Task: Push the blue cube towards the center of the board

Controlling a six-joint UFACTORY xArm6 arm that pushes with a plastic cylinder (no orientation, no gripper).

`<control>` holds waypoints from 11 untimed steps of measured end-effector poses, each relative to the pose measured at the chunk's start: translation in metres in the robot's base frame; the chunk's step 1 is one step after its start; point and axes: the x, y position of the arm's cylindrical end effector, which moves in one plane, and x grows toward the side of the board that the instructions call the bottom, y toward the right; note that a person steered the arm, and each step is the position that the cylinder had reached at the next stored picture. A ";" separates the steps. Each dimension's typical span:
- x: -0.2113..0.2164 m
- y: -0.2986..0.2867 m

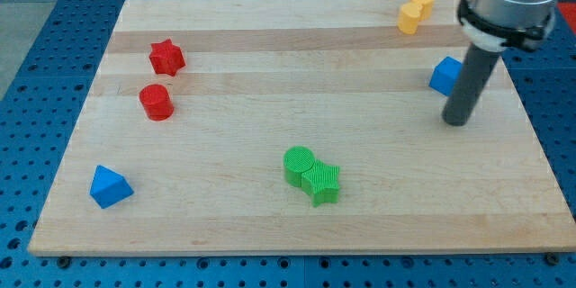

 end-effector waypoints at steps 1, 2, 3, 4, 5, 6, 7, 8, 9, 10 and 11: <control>-0.006 0.029; -0.022 0.042; -0.040 0.042; -0.058 0.042; -0.071 0.042; -0.072 0.034; -0.072 0.015; -0.072 -0.008; -0.072 -0.033; -0.070 -0.063; -0.068 -0.093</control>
